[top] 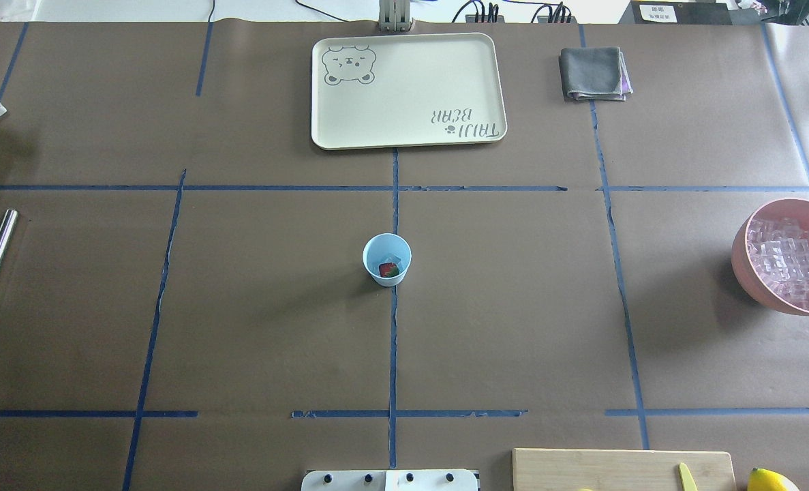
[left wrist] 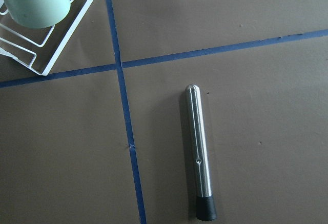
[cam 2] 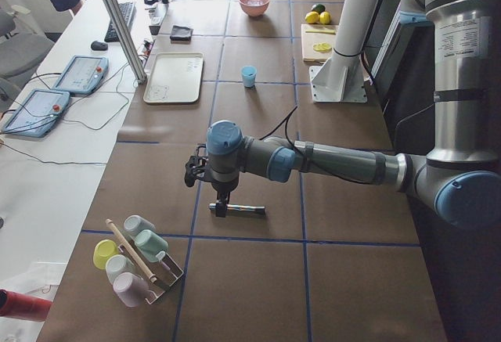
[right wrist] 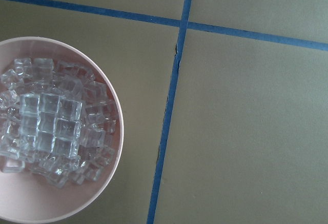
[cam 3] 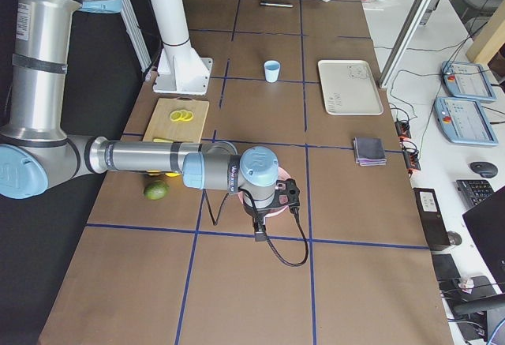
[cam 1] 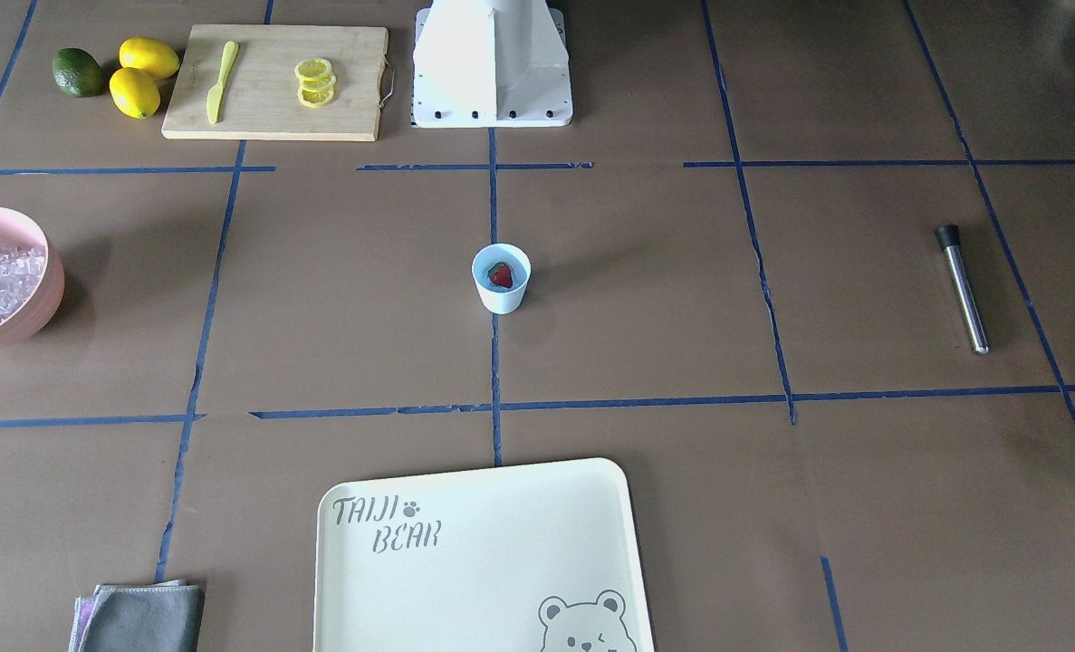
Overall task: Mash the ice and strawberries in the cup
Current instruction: 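Withdraw the left gripper back toward the steel muddler, then grasp the steel muddler upright with the left gripper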
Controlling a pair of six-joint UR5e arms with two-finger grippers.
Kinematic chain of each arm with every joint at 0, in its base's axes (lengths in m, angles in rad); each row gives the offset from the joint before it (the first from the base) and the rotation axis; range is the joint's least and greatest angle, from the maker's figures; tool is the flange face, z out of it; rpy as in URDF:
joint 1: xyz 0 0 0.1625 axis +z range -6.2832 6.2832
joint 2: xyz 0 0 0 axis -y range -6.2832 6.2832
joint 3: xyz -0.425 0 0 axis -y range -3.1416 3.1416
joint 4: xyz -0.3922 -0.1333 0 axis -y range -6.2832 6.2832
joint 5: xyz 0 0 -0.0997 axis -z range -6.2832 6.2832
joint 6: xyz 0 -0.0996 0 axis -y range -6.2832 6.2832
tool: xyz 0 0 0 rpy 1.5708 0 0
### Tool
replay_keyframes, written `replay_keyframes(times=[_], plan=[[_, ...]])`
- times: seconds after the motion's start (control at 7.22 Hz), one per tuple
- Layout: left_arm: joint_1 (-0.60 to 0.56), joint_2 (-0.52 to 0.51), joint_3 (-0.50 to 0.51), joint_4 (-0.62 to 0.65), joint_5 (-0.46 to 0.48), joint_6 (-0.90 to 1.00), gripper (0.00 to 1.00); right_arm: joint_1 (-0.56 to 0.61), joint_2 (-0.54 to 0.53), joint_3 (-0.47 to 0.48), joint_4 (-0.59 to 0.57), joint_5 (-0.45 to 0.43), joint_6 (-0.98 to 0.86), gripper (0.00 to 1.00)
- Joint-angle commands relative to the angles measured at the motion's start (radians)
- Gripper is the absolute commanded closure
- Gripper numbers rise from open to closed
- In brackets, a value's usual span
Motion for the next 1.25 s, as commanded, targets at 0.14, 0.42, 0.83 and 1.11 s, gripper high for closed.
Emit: replay_keyframes(times=[0.14, 0.42, 0.83, 1.11], plan=[[0.271, -0.058, 0.204, -0.377, 0.175, -0.371, 0.00, 0.000, -0.002, 0.000, 0.000, 0.000, 0.000, 0.00], [0.324, -0.115, 0.276, -0.384, 0.190, -0.387, 0.00, 0.000, -0.002, 0.000, 0.000, 0.000, 0.002, 0.00], [0.358, -0.132, 0.304, -0.382, 0.190, -0.379, 0.03, 0.000, -0.005, 0.000, 0.000, 0.000, -0.003, 0.00], [0.358, -0.132, 0.304, -0.382, 0.181, -0.382, 0.72, 0.000, -0.006, 0.001, 0.000, 0.000, -0.006, 0.00]])
